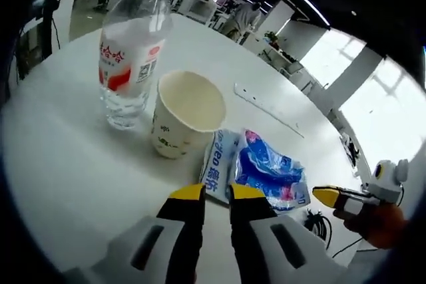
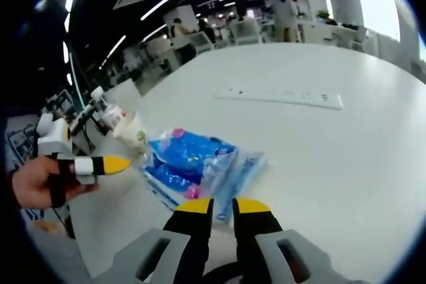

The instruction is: Arrange the tabletop items into an orderly group along one side of the table until the central work area is clear of visible clutter.

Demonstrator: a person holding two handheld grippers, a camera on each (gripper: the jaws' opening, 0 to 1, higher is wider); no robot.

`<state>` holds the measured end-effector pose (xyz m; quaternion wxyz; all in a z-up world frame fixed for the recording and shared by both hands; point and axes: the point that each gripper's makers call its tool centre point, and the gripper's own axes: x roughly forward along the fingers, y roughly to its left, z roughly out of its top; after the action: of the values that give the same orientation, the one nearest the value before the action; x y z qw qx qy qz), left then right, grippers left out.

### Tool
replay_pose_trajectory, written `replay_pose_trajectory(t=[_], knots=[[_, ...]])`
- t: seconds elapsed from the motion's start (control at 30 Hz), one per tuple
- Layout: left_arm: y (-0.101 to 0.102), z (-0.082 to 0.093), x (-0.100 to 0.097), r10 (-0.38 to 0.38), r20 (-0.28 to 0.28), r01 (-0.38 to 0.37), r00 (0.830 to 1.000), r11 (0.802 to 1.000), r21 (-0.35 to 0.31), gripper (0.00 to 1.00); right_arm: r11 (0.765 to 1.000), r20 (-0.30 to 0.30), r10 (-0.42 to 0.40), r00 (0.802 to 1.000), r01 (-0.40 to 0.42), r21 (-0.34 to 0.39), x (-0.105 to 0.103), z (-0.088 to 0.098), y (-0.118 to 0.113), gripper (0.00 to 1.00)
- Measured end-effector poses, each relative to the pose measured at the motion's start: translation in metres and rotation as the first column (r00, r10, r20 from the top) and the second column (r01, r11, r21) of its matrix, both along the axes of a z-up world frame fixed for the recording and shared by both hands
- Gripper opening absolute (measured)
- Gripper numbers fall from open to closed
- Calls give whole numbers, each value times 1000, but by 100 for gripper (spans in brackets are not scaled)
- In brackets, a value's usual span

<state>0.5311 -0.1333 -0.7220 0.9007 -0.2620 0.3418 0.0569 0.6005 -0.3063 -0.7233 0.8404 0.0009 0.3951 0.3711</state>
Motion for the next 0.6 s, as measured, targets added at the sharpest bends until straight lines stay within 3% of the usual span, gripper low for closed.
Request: replay_pose_trajectory(t=[0.27, 0.6], knots=[[-19, 5, 10, -113, 0, 113, 994, 988, 110, 11, 999, 16, 38, 999, -38, 16, -13, 2, 24, 15], [-8, -3, 22, -119, -7, 119, 993, 985, 122, 12, 999, -1, 28, 1000, -28, 15, -9, -2, 24, 16]])
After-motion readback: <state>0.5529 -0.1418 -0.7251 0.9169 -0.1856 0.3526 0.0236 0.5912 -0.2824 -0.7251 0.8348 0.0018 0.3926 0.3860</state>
